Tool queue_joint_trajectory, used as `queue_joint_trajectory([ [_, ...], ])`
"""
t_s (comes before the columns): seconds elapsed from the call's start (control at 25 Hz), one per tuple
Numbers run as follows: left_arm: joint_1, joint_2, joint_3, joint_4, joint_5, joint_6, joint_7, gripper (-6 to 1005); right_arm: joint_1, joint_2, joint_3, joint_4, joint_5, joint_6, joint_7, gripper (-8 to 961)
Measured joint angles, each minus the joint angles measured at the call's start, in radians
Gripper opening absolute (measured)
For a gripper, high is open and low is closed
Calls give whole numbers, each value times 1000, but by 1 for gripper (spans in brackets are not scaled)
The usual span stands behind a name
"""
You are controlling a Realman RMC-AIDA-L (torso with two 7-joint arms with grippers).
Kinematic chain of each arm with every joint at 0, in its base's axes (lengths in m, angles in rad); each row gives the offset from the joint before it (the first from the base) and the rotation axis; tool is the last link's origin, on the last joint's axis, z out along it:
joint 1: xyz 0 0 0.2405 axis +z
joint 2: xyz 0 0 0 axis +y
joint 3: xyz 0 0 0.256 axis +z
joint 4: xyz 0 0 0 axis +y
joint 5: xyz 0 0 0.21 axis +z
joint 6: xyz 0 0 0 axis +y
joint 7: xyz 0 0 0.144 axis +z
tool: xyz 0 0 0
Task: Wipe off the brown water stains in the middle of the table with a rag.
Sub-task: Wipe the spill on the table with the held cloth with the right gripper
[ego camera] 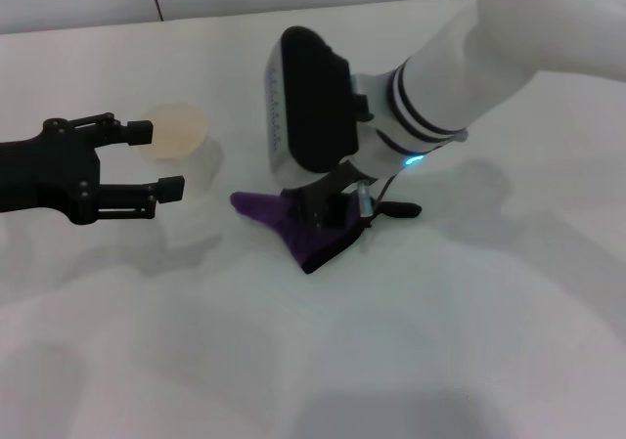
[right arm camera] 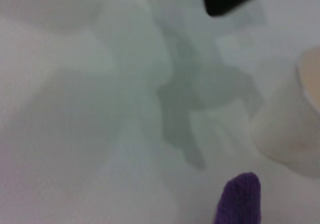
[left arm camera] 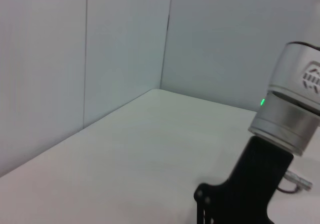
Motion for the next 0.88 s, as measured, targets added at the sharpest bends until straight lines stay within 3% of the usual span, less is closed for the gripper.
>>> queue_joint_trajectory([
  [0.4,18,0,0,1,0,-9,1,874,-95,-5,118,-15,-36,-15,-9,67],
  [0.88,31,0,-1,-6,-9,-12,2,874,-267,-8,306,-107,-37,-39,-74,68],
])
